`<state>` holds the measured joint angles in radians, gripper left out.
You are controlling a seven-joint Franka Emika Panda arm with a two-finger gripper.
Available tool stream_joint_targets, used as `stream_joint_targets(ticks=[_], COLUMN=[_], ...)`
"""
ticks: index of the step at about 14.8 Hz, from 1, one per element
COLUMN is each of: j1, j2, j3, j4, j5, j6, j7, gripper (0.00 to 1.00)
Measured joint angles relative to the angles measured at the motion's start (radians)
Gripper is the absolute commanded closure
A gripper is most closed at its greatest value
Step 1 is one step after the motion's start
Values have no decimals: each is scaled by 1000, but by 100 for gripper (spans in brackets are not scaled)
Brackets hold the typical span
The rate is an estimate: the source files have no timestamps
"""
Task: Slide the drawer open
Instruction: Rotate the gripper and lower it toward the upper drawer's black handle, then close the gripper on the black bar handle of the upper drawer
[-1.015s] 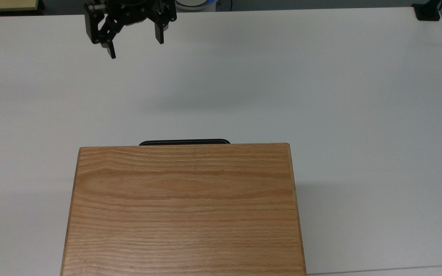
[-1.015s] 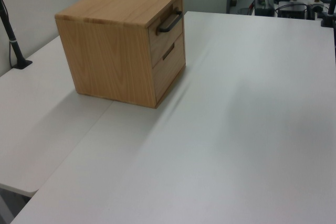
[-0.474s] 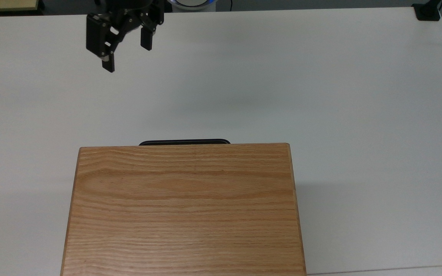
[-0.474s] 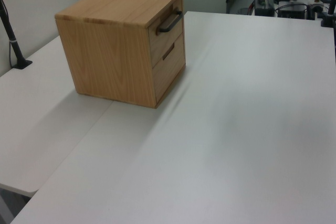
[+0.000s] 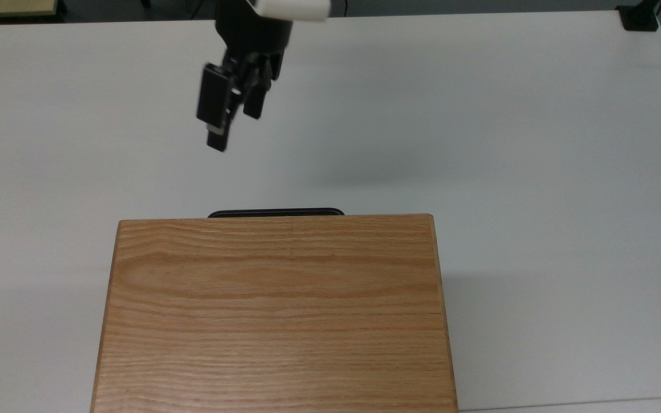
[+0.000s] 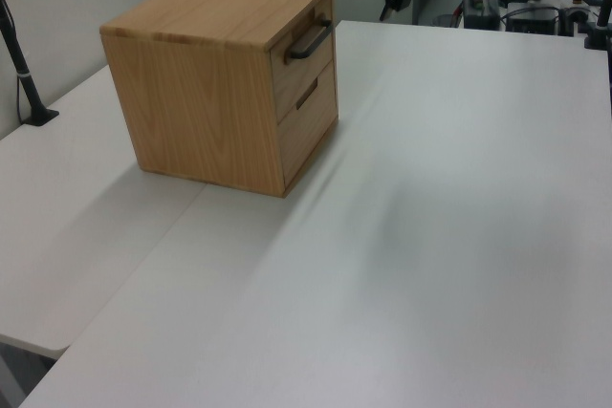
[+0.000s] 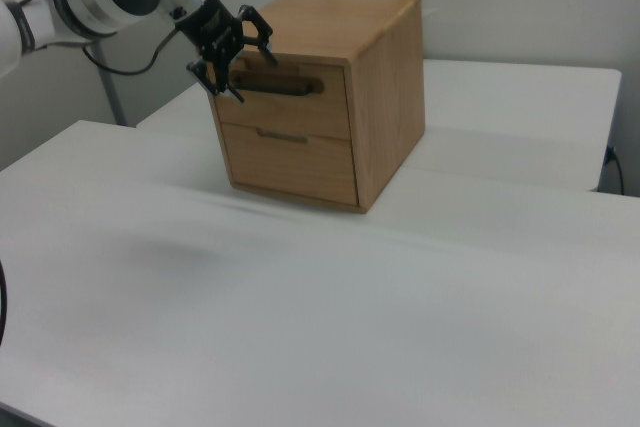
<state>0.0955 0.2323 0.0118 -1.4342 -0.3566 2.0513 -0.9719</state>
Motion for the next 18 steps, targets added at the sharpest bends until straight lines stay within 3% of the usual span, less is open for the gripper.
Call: stream_joint_targets(ticks=[5, 9, 18], j1=[27, 41, 50], j2=[59, 83, 124], j3=[1, 1, -5], j4=[-12, -20, -22], j5=[-54, -55, -108], j6=[118, 187, 240], j7=[-10, -10, -45], gripper=[23, 24, 37])
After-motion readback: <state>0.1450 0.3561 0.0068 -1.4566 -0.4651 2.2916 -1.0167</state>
